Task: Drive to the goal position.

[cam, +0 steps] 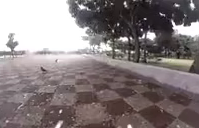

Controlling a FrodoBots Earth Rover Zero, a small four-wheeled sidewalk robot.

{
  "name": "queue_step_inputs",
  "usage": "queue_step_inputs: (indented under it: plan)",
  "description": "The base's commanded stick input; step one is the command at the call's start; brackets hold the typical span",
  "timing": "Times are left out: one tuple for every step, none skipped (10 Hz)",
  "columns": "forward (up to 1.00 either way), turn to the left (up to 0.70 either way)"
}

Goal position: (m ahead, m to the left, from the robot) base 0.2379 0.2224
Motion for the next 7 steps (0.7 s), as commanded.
queue_step_inputs:
  plan:
    - [0.39, 0.0]
    - [0.19, 0.0]
    - [0.0, 0.0]
    - [0.0, 0.0]
    - [0.0, 0.0]
    - [0.0, 0.0]
    - [0.0, 0.0]
